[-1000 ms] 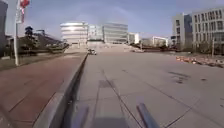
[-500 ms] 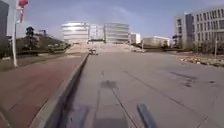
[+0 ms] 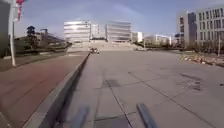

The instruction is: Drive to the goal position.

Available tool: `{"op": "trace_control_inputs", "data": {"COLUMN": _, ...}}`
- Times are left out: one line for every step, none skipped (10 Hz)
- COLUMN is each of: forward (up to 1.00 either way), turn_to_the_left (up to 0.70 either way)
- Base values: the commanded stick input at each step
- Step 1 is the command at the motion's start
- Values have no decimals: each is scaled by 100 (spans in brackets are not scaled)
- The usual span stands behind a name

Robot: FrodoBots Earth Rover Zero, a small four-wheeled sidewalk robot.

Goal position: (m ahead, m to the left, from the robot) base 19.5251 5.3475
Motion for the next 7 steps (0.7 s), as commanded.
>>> {"op": "trace_control_inputs", "data": {"forward": 70, "turn_to_the_left": -14}}
{"op": "trace_control_inputs", "data": {"forward": 70, "turn_to_the_left": -14}}
{"op": "trace_control_inputs", "data": {"forward": 70, "turn_to_the_left": -14}}
{"op": "trace_control_inputs", "data": {"forward": 70, "turn_to_the_left": -12}}
{"op": "trace_control_inputs", "data": {"forward": 70, "turn_to_the_left": -2}}
{"op": "trace_control_inputs", "data": {"forward": 70, "turn_to_the_left": 0}}
{"op": "trace_control_inputs", "data": {"forward": 70, "turn_to_the_left": 0}}
